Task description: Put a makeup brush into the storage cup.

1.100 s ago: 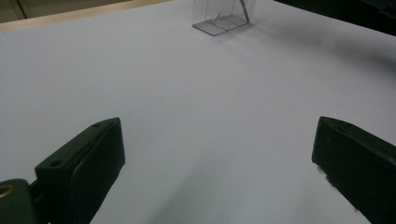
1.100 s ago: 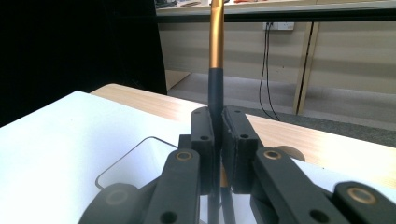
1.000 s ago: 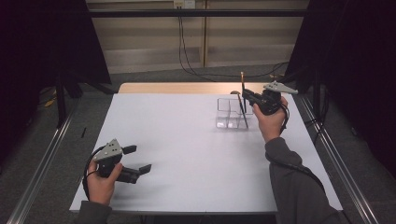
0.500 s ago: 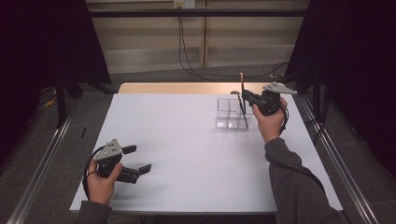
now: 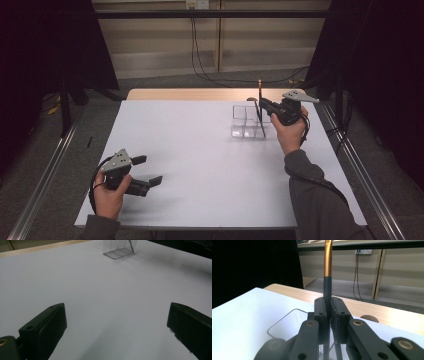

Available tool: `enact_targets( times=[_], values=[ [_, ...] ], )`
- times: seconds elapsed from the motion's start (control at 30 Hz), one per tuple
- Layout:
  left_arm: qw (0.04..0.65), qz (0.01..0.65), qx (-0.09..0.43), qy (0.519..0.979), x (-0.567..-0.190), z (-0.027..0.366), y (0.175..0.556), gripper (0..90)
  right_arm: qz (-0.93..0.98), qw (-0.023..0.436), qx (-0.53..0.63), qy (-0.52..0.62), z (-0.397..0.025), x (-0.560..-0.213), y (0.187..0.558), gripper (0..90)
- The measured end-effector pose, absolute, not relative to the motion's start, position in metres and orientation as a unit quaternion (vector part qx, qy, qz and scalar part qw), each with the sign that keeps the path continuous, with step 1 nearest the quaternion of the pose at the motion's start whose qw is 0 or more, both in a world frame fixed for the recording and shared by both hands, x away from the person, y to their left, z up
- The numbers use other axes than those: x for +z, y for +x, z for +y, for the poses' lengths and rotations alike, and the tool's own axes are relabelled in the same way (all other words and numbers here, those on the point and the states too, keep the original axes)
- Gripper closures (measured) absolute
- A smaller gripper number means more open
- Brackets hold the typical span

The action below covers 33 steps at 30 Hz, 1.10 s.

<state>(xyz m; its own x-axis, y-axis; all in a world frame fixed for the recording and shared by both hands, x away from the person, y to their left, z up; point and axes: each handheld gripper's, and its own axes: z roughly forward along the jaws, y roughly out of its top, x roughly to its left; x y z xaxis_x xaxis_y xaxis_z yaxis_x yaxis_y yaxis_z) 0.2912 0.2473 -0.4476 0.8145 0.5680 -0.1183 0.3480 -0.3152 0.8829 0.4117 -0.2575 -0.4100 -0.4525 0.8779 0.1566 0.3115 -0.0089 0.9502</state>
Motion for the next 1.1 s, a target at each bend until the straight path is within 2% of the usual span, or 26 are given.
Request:
enact_targets(
  times=[1.1],
  values=[
    [0.509, 0.283, 0.111, 0.806, -0.446, 0.245, 0.291, 2.3, 0.648, 0.244, 0.549, 0.469, -0.268, -0.421, 0.401, 83.9]
  ],
)
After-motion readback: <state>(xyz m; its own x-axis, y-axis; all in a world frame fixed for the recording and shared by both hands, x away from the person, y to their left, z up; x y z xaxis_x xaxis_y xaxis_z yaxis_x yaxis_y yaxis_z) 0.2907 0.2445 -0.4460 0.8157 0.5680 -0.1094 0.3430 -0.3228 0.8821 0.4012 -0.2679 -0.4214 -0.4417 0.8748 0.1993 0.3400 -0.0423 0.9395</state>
